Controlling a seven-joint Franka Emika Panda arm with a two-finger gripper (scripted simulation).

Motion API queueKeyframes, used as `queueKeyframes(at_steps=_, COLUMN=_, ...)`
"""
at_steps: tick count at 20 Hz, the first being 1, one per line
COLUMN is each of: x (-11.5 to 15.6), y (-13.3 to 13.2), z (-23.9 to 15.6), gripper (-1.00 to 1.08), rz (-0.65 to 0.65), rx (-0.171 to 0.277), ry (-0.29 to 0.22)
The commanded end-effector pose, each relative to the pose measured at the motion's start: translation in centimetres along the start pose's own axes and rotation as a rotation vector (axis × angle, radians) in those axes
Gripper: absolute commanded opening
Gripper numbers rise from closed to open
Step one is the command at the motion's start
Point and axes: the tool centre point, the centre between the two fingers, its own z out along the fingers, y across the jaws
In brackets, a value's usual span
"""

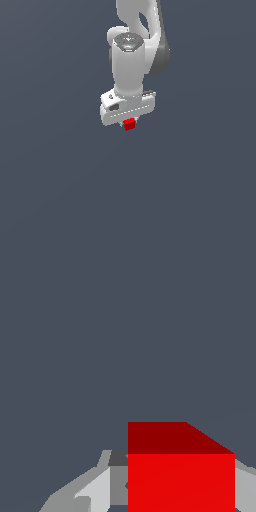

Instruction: Pick up the red cube and move it to a goal position.

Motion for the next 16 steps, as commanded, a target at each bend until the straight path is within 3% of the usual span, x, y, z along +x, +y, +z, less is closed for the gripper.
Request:
queueKeyframes(at_steps=1, x=0.1, y=0.3, z=-1.7, gripper=-1.00, rz=0.000, rx=0.001, ry=-0.001)
queueKeyframes(at_steps=8, x=0.4, y=0.7, z=-4.3, gripper=-1.00, rz=0.000, rx=0.000, ry=-0.001)
queueKeyframes(at_steps=16, x=0.5, y=0.8, z=-4.2, gripper=-1.00, rz=0.001, rx=-0.001, ry=-0.001)
